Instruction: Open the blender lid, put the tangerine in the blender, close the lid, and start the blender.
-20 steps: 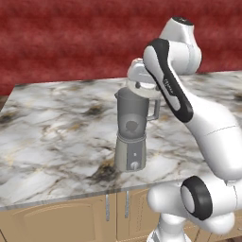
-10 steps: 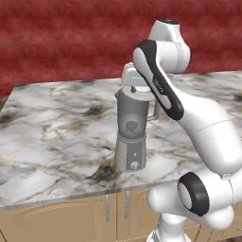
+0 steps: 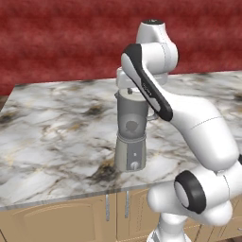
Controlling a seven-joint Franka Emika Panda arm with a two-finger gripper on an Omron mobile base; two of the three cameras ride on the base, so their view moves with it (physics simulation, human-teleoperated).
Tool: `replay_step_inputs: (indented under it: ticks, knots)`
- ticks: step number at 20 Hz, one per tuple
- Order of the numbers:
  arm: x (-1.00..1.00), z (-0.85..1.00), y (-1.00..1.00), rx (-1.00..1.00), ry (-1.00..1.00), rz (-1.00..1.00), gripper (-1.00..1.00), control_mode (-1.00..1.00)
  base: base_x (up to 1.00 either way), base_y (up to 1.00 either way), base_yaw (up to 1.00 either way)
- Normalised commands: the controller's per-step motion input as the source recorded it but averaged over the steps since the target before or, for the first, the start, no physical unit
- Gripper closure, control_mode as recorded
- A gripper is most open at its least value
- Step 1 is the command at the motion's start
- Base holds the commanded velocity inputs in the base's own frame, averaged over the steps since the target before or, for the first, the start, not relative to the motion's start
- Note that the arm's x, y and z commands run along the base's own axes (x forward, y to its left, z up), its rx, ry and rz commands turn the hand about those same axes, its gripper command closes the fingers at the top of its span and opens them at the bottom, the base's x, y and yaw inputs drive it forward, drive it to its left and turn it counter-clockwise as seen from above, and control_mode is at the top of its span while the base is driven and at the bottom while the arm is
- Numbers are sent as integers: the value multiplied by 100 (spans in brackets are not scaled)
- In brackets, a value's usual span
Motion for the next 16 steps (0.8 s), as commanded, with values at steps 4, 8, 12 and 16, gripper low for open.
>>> replay_step_inputs:
  ticks: [4,8,12,16]
  knots:
    - [21,0,0,-4,0,3,100,-100,0,0,0]
    - [23,0,0,0,0,5,100,-100,0,0,0]
    - [21,0,0,0,0,7,100,-100,0,0,0]
    - [5,-5,0,0,0,8,100,-100,0,0,0]
